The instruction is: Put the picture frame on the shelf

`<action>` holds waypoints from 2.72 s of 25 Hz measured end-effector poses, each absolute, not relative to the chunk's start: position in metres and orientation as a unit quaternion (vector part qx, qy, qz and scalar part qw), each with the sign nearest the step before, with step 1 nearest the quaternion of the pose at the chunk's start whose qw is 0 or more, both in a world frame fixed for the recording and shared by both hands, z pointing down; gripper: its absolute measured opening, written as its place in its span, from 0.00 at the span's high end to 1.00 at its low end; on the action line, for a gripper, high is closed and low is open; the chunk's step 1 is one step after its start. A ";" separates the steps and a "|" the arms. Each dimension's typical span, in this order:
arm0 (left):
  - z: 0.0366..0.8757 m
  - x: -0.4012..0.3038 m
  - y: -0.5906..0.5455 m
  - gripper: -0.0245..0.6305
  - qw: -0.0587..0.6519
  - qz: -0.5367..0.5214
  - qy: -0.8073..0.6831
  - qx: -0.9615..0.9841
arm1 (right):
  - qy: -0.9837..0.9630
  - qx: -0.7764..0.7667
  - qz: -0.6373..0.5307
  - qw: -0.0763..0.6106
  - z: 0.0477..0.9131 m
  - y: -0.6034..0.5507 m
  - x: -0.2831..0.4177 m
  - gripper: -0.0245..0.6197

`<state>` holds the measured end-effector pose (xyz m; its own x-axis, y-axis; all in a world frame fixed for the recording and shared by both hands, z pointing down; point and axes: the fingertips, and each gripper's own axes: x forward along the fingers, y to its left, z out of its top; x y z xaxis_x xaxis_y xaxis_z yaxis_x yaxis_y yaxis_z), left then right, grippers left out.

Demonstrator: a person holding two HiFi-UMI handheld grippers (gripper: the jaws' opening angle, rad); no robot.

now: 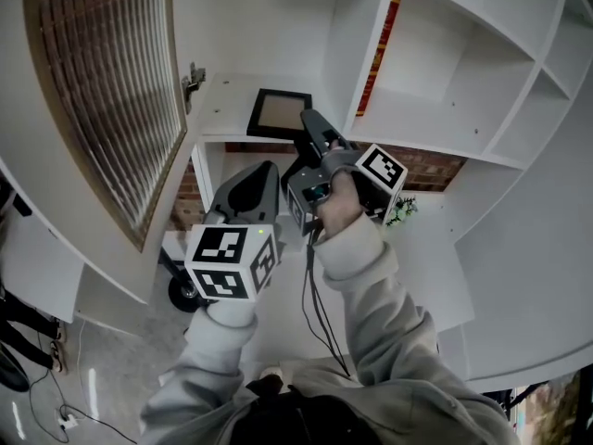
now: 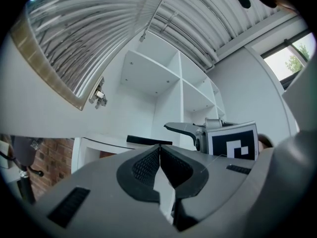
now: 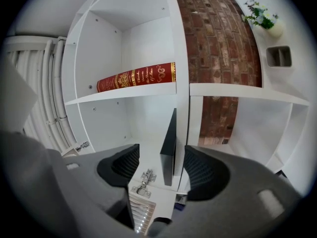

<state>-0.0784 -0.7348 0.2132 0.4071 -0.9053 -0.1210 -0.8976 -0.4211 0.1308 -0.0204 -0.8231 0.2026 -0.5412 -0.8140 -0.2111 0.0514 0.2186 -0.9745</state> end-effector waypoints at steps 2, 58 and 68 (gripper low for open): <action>0.218 -0.078 -0.733 0.96 0.027 -0.089 -0.537 0.838 | 0.682 -0.277 -0.555 0.387 0.207 -0.816 -0.018 0.51; 0.427 0.038 -0.347 0.96 0.125 -0.051 -0.446 0.885 | 0.872 -0.481 -0.054 0.076 0.387 -0.340 0.082 0.96; 0.432 0.064 -0.316 0.96 0.131 -0.051 -0.413 0.900 | 0.863 -0.492 -0.074 0.087 0.395 -0.307 0.102 0.96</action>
<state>0.0643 -0.3164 0.4317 0.6531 -0.7571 0.0160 -0.7302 -0.6240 0.2783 0.1019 -0.3069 0.3950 -0.5010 -0.8619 -0.0777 -0.8360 0.5052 -0.2142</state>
